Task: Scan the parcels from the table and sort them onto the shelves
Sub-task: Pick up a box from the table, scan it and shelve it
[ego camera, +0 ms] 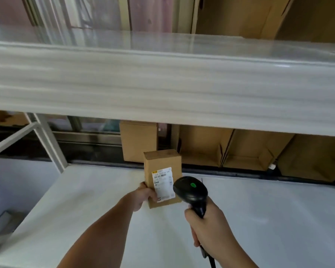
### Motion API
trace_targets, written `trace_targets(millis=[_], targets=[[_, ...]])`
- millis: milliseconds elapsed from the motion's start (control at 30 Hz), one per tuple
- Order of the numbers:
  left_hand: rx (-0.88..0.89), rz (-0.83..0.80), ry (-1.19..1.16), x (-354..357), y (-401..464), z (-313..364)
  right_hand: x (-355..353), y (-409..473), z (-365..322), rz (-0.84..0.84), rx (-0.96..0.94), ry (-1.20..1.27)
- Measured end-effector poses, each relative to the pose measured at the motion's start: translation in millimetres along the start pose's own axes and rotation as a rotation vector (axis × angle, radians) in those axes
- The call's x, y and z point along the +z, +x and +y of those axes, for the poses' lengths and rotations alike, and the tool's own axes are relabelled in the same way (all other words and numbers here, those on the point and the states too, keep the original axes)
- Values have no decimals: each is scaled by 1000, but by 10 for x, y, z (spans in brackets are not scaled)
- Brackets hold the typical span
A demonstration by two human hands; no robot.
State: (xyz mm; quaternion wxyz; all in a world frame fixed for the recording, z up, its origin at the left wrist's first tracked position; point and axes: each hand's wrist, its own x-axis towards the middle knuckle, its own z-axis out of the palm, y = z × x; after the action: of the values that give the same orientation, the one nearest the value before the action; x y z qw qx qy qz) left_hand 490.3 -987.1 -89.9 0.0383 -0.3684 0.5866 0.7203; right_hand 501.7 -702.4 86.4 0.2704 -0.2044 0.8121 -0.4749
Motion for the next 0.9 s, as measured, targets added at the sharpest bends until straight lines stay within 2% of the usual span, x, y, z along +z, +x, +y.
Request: trace_targets(millis=[433, 633, 733, 833, 900], targets=[[136, 158, 104, 217, 523, 200, 123, 157, 449, 93, -12, -24], [71, 281, 165, 274, 356, 297, -39, -32, 336, 47, -14, 34], [-39, 354, 460, 325, -98, 489, -203, -230, 168, 48, -33, 32], [-135, 247, 995, 321, -556, 645, -437, -448, -57, 46, -39, 62], [-107, 146, 1240, 397, -864, 748, -621, -615, -219, 59, -45, 60]])
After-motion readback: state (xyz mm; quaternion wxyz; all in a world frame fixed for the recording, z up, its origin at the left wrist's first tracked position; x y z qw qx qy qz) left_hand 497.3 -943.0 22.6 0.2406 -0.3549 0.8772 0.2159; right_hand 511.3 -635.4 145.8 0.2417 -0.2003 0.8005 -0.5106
